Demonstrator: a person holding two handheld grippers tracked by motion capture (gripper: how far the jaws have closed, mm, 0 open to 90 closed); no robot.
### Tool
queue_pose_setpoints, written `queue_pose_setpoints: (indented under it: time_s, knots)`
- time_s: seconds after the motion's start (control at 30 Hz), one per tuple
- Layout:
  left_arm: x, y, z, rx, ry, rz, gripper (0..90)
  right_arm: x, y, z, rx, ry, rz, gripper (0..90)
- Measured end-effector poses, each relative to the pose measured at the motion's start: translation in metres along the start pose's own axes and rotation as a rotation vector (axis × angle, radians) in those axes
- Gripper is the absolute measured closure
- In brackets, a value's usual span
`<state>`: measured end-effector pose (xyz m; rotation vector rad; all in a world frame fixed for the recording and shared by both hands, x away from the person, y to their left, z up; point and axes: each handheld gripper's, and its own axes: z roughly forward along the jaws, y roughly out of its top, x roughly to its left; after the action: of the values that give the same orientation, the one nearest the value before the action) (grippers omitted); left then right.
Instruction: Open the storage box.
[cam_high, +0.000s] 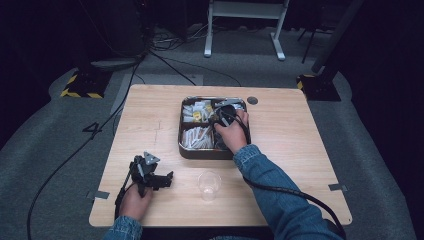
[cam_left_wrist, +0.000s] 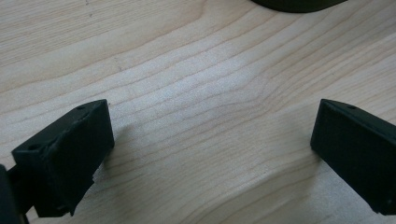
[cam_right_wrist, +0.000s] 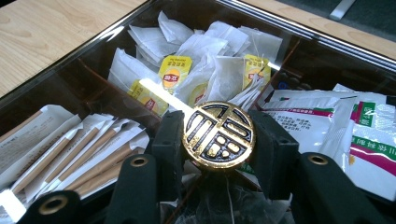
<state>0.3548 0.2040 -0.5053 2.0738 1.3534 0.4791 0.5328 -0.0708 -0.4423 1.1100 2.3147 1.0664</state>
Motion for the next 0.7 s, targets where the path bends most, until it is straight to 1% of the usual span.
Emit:
queue_pose_setpoints:
  time_s: [0.23,0.3,0.37,0.57,0.63,0.7]
  knots:
    - [0.0000,0.0000,0.0000,0.000,0.000,0.000,0.0,0.0013,-0.0001,0.0000,-0.001,-0.010,0.012,58.4]
    - [0.0000,0.0000,0.0000,0.000,0.000,0.000,0.0,0.0035,0.0002,0.0000,-0.002,-0.025,0.026,58.4]
    - [0.0000,0.0000,0.0000,0.000,0.000,0.000,0.0,0.0041,0.0001,-0.0001,-0.003,-0.031,0.030,58.4]
    - [0.0000,0.0000,0.0000,0.000,0.000,0.000,0.0,0.0041,0.0008,-0.0007,-0.001,-0.033,0.036,58.5]
    - [0.0000,0.0001,0.0000,0.000,0.000,0.000,0.0,0.0039,0.0022,-0.0015,0.003,-0.032,0.047,58.6]
    - [0.0000,0.0001,0.0000,0.000,0.000,0.000,0.0,0.0054,0.0043,-0.0040,-0.005,-0.041,0.041,58.6]
